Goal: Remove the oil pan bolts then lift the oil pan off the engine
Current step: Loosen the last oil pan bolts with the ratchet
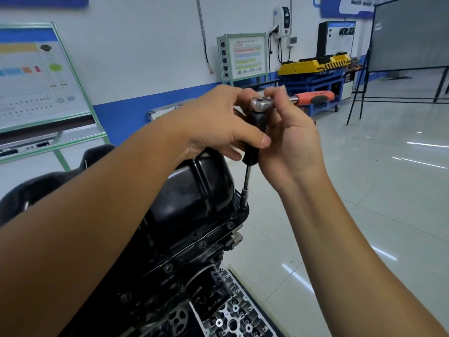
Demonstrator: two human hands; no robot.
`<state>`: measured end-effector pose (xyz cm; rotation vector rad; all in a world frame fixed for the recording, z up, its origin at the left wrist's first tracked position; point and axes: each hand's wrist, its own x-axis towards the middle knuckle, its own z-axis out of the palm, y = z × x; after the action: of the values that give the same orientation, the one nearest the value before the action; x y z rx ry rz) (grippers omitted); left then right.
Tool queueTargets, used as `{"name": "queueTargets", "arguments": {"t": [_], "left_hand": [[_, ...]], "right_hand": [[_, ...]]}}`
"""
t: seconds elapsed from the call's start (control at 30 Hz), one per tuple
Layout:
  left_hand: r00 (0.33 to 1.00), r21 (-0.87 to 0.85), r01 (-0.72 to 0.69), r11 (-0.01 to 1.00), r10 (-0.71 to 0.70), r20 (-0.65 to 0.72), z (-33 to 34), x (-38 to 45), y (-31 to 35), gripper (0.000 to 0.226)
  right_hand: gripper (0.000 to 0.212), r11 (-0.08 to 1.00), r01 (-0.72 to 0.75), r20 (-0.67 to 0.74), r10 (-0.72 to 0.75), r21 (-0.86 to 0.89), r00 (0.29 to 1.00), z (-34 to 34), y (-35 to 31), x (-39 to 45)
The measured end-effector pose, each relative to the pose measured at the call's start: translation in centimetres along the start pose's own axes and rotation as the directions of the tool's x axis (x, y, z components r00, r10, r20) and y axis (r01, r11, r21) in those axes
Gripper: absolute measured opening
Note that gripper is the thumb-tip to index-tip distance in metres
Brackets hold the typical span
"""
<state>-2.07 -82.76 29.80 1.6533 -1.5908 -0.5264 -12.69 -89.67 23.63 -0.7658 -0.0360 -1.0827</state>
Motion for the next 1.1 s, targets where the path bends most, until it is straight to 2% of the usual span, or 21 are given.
{"name": "queueTargets", "arguments": {"t": [0.07, 0.1, 0.17, 0.2, 0.23, 0.3, 0.37, 0.43, 0.47, 0.5, 0.57, 0.6, 0.63, 0.7, 0.77, 0.8, 0.87, 0.9, 0.97, 1.03, 1.1], "left_hand": [[0.999, -0.015, -0.003, 1.000, 0.003, 0.032, -0.5, -0.1, 0.0, 0.042], [0.999, 0.007, -0.011, 1.000, 0.011, 0.042, -0.7, -0.2, 0.1, 0.042], [0.999, 0.052, -0.019, 0.998, 0.018, 0.033, -0.8, -0.3, 0.2, 0.035], [1.000, 0.061, -0.015, 0.998, 0.013, 0.023, -0.8, -0.3, 0.1, 0.032], [1.000, 0.061, -0.006, 0.998, 0.005, 0.014, -0.8, -0.3, 0.1, 0.030], [1.000, 0.055, 0.006, 0.998, -0.006, 0.005, -0.6, -0.1, 0.0, 0.030], [1.000, 0.048, -0.001, 0.999, 0.000, 0.009, -0.4, 0.1, -0.1, 0.028], [1.000, 0.034, -0.004, 0.999, 0.003, 0.017, -0.3, 0.2, -0.2, 0.024], [1.000, 0.037, -0.002, 0.999, 0.002, 0.015, -0.4, 0.2, -0.2, 0.022], [1.000, 0.052, 0.001, 0.999, -0.002, 0.005, -0.5, 0.2, -0.2, 0.021], [1.000, 0.091, 0.011, 0.996, -0.009, -0.017, -0.7, 0.2, -0.2, 0.021], [1.000, 0.102, 0.014, 0.995, -0.012, -0.024, -0.7, 0.3, -0.2, 0.021], [1.000, 0.100, 0.016, 0.995, -0.013, -0.029, -0.7, 0.3, -0.2, 0.020], [0.999, 0.084, 0.016, 0.996, -0.013, -0.033, -0.7, 0.4, -0.2, 0.019], [1.000, 0.079, 0.016, 0.997, -0.014, -0.016, -0.6, 0.3, -0.3, 0.024], [1.000, 0.083, 0.016, 0.996, -0.017, 0.004, -0.6, 0.3, -0.3, 0.024], [0.998, 0.095, 0.022, 0.995, -0.027, 0.051, -0.7, 0.3, -0.4, 0.021], [0.998, 0.099, 0.025, 0.995, -0.031, 0.060, -0.9, 0.3, -0.4, 0.019], [0.999, 0.106, 0.019, 0.994, -0.024, 0.045, -1.0, 0.2, -0.4, 0.016], [1.000, 0.116, 0.014, 0.993, -0.017, 0.024, -1.0, 0.2, -0.3, 0.017], [1.000, 0.121, 0.024, 0.992, -0.025, 0.006, -0.8, 0.3, -0.2, 0.022]], "right_hand": [[0.013, 0.967, 0.202, 0.065, -0.194, -0.156, 0.979, 0.0, 0.2, -0.4], [0.012, 0.903, 0.320, 0.100, -0.304, -0.286, 0.948, -0.3, 0.3, -0.6], [0.017, 0.766, 0.441, 0.156, -0.419, -0.468, 0.894, -0.7, 0.5, -0.6], [0.016, 0.768, 0.439, 0.150, -0.420, -0.467, 0.895, -0.8, 0.7, -0.5], [0.013, 0.840, 0.380, 0.101, -0.371, -0.387, 0.923, -0.7, 0.8, -0.5], [0.014, 0.989, 0.129, 0.014, -0.128, -0.073, 0.992, -0.3, 0.6, -0.3], [0.022, 0.998, -0.020, 0.003, 0.020, 0.052, 1.000, -0.1, 0.3, 0.0], [0.020, 0.999, 0.009, 0.037, -0.011, 0.037, 0.999, 0.0, 0.4, -0.1], [0.015, 0.996, 0.084, 0.045, -0.084, -0.002, 0.995, 0.2, 0.5, -0.4], [0.011, 0.972, 0.209, 0.065, -0.203, -0.108, 0.977, 0.1, 0.6, -0.6], [0.015, 0.769, 0.463, 0.153, -0.444, -0.440, 0.883, -0.4, 0.9, -0.7], [0.016, 0.659, 0.520, 0.207, -0.496, -0.543, 0.843, -0.5, 1.1, -0.6], [0.015, 0.625, 0.531, 0.225, -0.503, -0.573, 0.835, -0.6, 1.2, -0.5], [0.009, 0.816, 0.410, 0.124, -0.396, -0.407, 0.910, -0.2, 1.2, -0.2], [0.008, 0.985, 0.160, 0.049, -0.157, -0.062, 0.986, 0.3, 0.9, 0.0], [0.014, 0.998, 0.054, 0.032, -0.055, 0.034, 0.998, 0.1, 0.8, 0.2], [0.020, 0.998, -0.007, 0.035, 0.004, 0.063, 0.999, -0.1, 0.6, 0.4], [0.017, 0.998, 0.025, 0.050, -0.027, 0.052, 0.998, -0.1, 0.7, 0.2], [0.006, 0.974, 0.217, 0.080, -0.211, -0.068, 0.974, -0.2, 1.0, -0.2], [0.016, 0.867, 0.425, 0.153, -0.397, -0.260, 0.905, -0.6, 1.2, -0.5], [0.016, 0.804, 0.486, 0.239, -0.426, -0.342, 0.873, -0.6, 1.1, -0.5]]}}
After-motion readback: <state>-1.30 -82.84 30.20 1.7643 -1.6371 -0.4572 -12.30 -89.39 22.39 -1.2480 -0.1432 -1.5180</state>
